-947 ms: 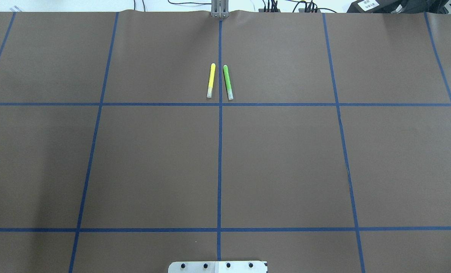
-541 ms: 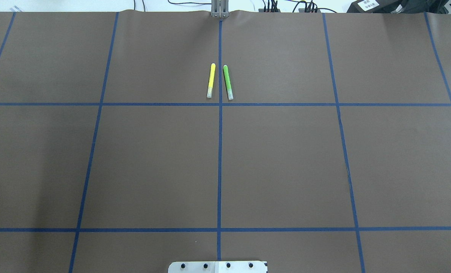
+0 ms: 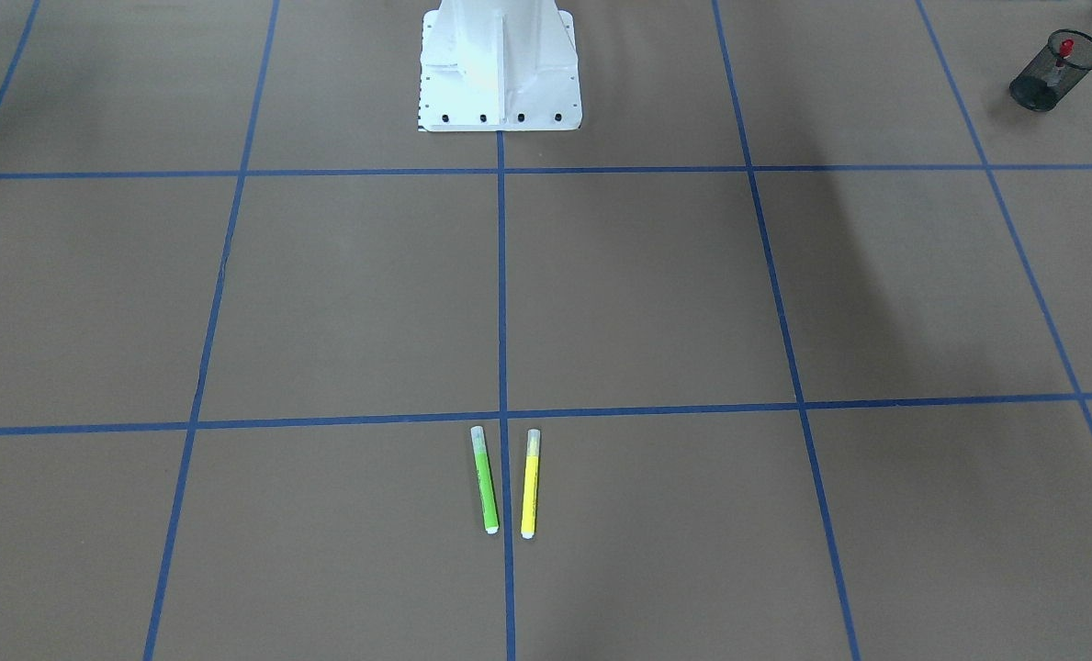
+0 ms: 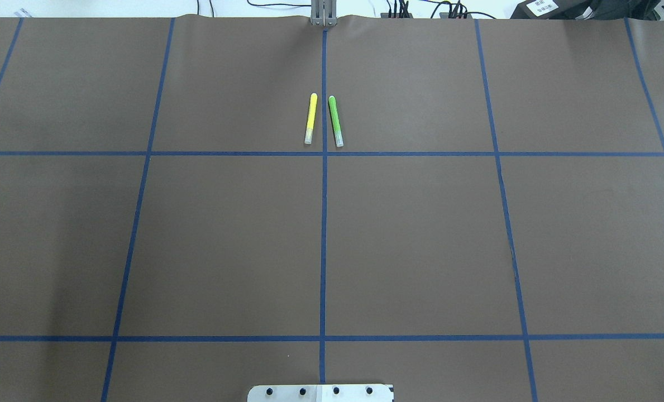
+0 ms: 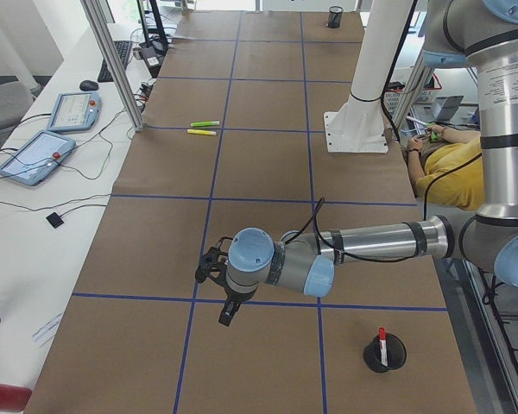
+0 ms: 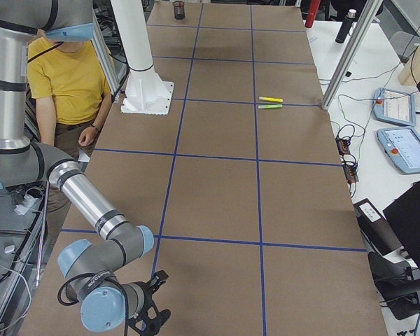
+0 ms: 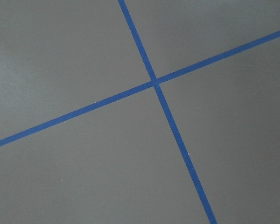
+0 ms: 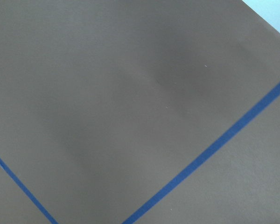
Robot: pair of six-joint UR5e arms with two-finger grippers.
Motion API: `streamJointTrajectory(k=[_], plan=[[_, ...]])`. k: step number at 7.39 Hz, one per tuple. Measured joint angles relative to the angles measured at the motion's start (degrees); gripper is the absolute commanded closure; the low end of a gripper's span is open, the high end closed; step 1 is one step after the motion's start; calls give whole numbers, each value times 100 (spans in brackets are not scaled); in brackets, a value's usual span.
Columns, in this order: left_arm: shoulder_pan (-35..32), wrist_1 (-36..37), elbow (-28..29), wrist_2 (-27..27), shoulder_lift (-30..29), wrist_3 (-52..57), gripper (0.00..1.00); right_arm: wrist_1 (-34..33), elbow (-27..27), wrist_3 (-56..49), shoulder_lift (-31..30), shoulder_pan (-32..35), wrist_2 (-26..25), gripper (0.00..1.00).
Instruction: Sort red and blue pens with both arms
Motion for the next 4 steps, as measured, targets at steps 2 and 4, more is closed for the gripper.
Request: streamJointTrajectory(k=[2, 4], plan=[[0, -1, 5, 0, 0, 0, 0, 633, 18, 175, 164, -684, 182, 0], [0, -1, 5, 0, 0, 0, 0, 1235, 67, 650, 445, -1331, 146, 0]])
